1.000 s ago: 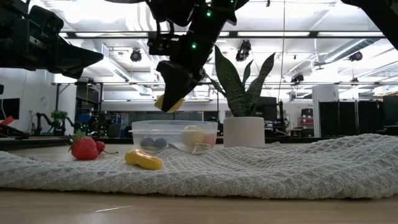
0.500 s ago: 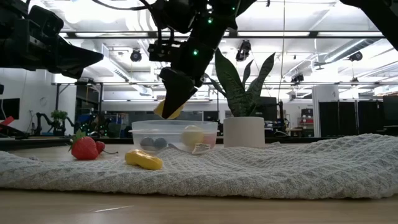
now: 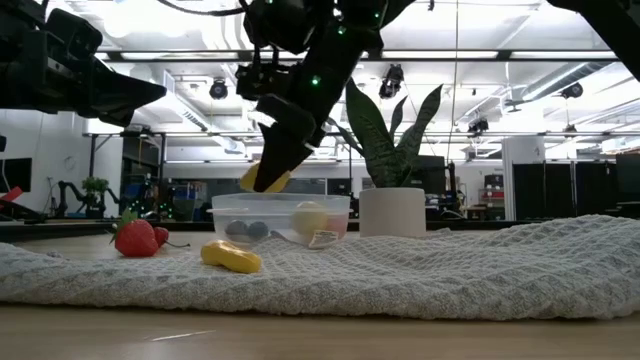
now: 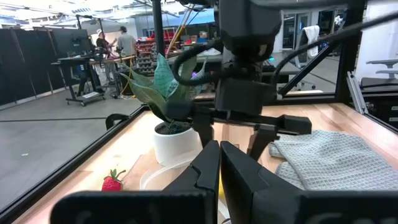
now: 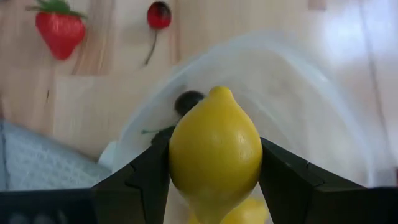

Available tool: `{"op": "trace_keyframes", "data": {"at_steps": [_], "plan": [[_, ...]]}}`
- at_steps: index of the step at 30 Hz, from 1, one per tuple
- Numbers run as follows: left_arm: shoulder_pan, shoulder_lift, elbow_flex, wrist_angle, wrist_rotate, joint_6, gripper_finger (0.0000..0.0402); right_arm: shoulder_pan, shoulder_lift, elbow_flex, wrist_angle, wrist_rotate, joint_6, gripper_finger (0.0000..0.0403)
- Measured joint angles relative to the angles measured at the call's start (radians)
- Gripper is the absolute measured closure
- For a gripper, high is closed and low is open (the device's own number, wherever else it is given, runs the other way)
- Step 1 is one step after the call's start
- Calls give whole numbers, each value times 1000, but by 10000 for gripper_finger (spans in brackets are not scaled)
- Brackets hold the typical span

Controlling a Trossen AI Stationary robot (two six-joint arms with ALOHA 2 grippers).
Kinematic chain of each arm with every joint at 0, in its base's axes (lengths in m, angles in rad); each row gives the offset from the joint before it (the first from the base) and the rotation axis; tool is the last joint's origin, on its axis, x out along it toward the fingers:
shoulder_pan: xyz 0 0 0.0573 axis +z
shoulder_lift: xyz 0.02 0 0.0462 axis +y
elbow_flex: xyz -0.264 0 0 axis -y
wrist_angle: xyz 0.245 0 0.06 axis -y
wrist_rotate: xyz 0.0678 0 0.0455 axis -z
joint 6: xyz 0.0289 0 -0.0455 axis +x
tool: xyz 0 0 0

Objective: Pick and placing Produce into tupperware
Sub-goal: Put the yellow lemon into the container

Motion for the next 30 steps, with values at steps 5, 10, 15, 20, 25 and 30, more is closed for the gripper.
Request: {"op": "trace_keyframes", "data": {"at_steps": [5, 10, 15, 20, 25, 30], "plan": [[0, 0, 0, 0, 0, 0, 402, 0, 0, -39, 1, -5, 4, 210], [0, 0, 0, 0, 0, 0, 402, 0, 0, -58, 4, -3, 16, 210], [0, 0, 0, 0, 0, 0, 402, 0, 0, -60, 19, -6, 15, 203], [0, 0, 0, 0, 0, 0, 402, 0, 0, -62, 37, -37, 14, 200], [0, 1, 0, 0, 0, 0, 402, 0, 0, -64, 44, -63, 15, 196], [0, 1, 0, -1, 0, 0, 402, 0, 0, -64, 50, -71, 15, 187]]}}
